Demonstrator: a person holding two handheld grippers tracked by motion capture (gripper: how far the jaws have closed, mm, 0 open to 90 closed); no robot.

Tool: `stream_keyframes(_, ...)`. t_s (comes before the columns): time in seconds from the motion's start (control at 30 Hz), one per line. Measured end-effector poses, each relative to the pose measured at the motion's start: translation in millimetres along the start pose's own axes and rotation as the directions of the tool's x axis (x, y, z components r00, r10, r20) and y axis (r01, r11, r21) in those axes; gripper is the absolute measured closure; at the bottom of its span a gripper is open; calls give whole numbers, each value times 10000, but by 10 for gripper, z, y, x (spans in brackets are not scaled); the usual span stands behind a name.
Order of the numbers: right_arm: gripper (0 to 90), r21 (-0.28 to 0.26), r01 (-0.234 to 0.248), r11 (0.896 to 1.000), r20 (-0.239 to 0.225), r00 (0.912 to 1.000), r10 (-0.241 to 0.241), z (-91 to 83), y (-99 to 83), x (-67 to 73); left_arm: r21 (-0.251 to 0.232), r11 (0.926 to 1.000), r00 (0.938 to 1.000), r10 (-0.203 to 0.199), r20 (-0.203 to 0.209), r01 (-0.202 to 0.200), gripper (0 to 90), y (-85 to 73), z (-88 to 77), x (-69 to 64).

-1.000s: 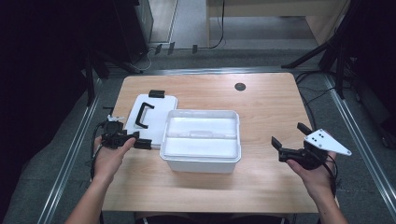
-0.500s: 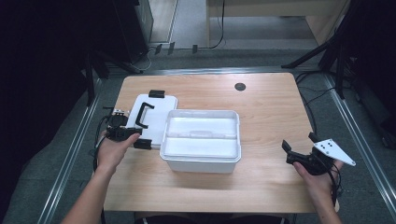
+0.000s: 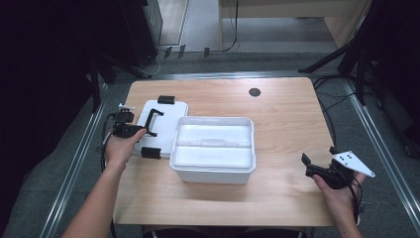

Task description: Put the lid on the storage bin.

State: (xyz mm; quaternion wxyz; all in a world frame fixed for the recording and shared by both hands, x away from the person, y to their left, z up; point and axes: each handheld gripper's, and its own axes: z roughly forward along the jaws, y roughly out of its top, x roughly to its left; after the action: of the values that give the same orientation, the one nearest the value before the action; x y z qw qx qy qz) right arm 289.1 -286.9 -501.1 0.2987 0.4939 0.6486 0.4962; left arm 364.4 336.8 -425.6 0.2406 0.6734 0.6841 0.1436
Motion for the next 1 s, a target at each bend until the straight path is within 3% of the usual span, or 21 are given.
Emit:
stream_keyframes(0.17,0,78,-54,10000,-67,10000,55,-1,-12,-11,269,9996,9995,107,298,-115,680,62,85,25)
stream_keyframes(0.23,0,103,-74,9999,-75,9999,74,1,-15,-9,396,9987,9993,303,205,-311,704,84,118,10)
stream_keyframes(0.3,0,118,-49,9999,-74,10000,50,8,-21,-5,364,9992,9994,151,308,-162,719,106,140,-1)
stream_keyframes(0.5,0,176,42,9998,-166,9999,-39,14,-28,15,338,9962,9967,804,77,-806,781,172,81,-131)
stream_keyframes(0.6,0,249,9,9997,-124,9999,-6,18,-37,11,409,9919,9927,1203,78,-1205,845,211,43,-239)
stream_keyframes(0.7,0,302,13,9995,-190,9998,-7,22,-45,12,644,9803,9811,1893,-391,-1866,856,227,41,-321)
stream_keyframes(0.87,0,353,90,9993,-159,9998,-84,24,-67,-4,500,9804,9804,1929,-402,-1908,862,228,21,-335)
stream_keyframes(1.0,0,399,2,9992,-119,9999,3,28,-79,-24,467,9763,9761,2133,-423,-2113,865,233,-25,-297)
